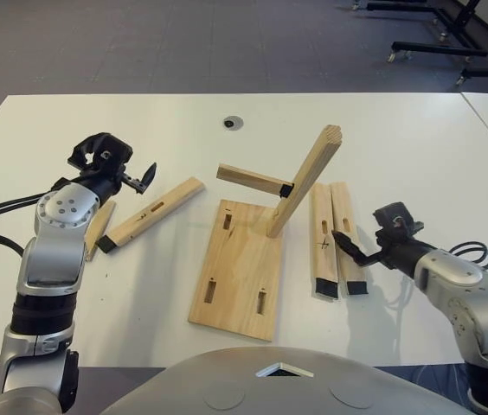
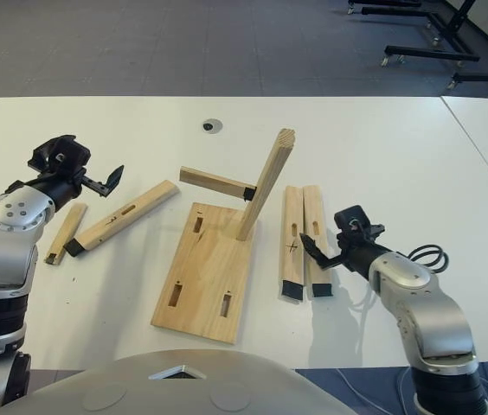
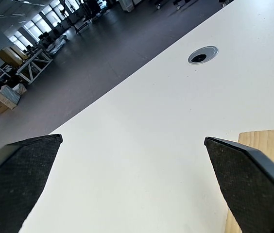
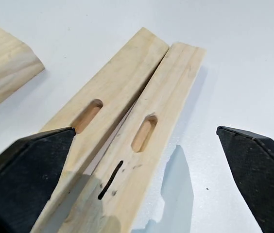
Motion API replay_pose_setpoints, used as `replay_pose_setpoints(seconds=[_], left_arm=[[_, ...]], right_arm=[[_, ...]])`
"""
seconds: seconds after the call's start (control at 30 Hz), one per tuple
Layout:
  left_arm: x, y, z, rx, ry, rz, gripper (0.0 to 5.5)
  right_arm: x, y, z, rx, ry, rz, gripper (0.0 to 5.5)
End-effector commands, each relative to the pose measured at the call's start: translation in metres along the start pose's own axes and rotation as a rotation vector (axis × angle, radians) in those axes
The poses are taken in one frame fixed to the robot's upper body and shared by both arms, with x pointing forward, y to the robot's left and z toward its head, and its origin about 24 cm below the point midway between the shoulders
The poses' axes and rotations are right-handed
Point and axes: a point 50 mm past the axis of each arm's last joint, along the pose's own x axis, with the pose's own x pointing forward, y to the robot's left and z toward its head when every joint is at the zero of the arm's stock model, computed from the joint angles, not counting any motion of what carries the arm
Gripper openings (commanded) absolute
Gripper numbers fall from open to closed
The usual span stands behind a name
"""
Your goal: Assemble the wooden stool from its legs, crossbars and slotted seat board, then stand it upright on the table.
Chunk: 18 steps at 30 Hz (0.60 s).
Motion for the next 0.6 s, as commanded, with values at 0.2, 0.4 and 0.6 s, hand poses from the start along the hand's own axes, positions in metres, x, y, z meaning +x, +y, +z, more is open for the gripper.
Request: replay_pose_setpoints(seconds=[0.2, 0.4, 0.6], left_arm=[[-0.002, -0.010, 0.027, -0.122, -0.194, -0.008, 5.40], [-0.004, -0.020, 0.026, -0.286, -0.281, -0.038, 5.40], [-0.001, -0.022, 0.026, -0.310, -0.289, 0.019, 5.40]], right_arm=[[-0.004, 0.002, -0.011, 0.044, 0.062, -0.064, 5.36], [-0.007, -0.007, -0.003, 0.114, 0.023, -0.056, 5.36], [-0.005, 0.001, -0.020, 0.023, 0.136, -0.054, 5.36]])
